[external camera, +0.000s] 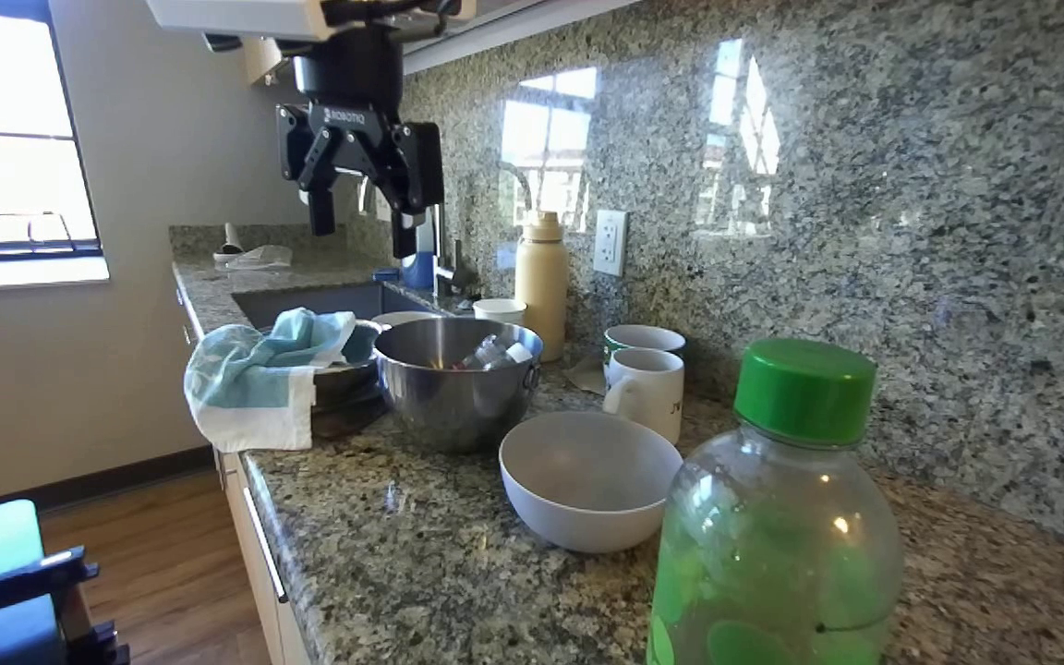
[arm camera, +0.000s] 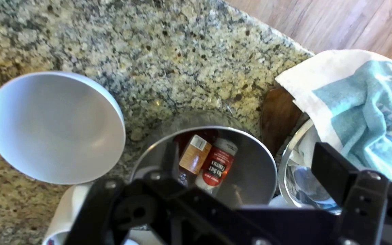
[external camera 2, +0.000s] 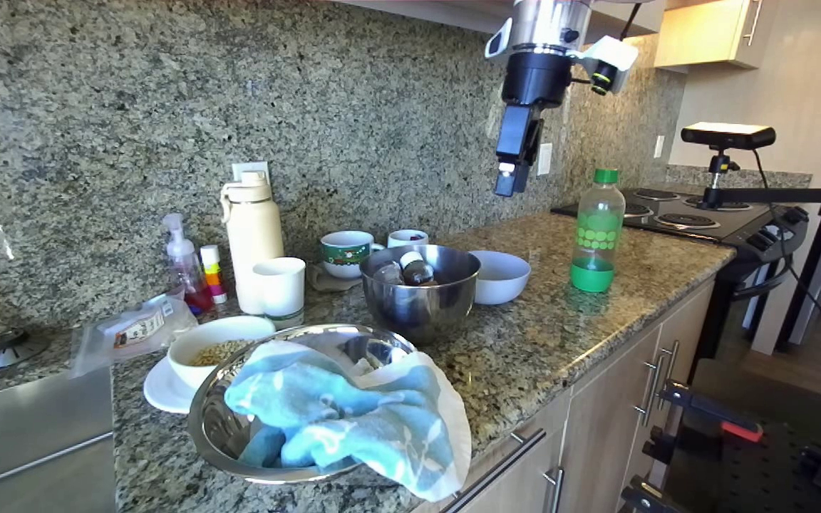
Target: Use the blue and white towel from the silver bowl to wipe the grey bowl, return the towel to the silver bowl on the left
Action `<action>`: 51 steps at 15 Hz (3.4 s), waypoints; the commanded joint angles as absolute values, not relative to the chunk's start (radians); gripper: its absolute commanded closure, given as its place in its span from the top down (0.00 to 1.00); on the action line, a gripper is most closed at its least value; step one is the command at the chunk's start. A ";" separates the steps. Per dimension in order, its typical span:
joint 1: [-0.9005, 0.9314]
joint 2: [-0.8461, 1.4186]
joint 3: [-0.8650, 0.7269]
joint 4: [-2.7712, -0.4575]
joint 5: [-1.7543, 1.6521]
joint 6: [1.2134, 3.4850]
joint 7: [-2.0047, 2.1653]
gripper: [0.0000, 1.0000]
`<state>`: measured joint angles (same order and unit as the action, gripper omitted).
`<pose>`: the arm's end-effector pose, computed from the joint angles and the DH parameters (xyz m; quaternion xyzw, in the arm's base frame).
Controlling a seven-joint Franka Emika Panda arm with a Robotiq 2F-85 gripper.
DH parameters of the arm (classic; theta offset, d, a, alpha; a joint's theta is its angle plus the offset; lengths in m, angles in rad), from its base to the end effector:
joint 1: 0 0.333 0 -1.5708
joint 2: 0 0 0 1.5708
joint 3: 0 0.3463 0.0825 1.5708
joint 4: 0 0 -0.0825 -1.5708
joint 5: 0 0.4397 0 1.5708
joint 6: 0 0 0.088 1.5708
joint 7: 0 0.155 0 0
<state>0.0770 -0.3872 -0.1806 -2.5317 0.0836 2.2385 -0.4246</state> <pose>0.4606 -0.0385 0.3673 -0.9869 -0.1402 -0.0591 0.0545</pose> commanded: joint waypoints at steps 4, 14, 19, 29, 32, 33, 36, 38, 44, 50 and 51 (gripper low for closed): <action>0.120 -0.136 -0.073 -2.336 0.145 2.285 -0.428 1.00; 0.129 0.093 0.083 -2.141 0.164 2.315 -0.456 1.00; 0.138 0.165 0.160 -2.118 0.167 2.372 -0.454 1.00; 0.140 0.244 0.259 -2.123 0.182 2.458 -0.457 1.00; 0.138 0.275 0.263 -2.114 0.172 2.456 -0.447 1.00; 0.136 0.286 0.264 -2.111 0.173 2.458 -0.449 1.00; 0.135 0.315 0.265 -2.107 0.165 2.474 -0.441 1.00; 0.132 0.337 0.274 -2.098 0.169 2.485 -0.456 1.00; 0.122 0.376 0.286 -2.063 0.163 2.478 -0.473 1.00; 0.107 0.397 0.297 -2.045 0.182 2.464 -0.486 1.00; 0.102 0.402 0.301 -2.043 0.187 2.463 -0.491 1.00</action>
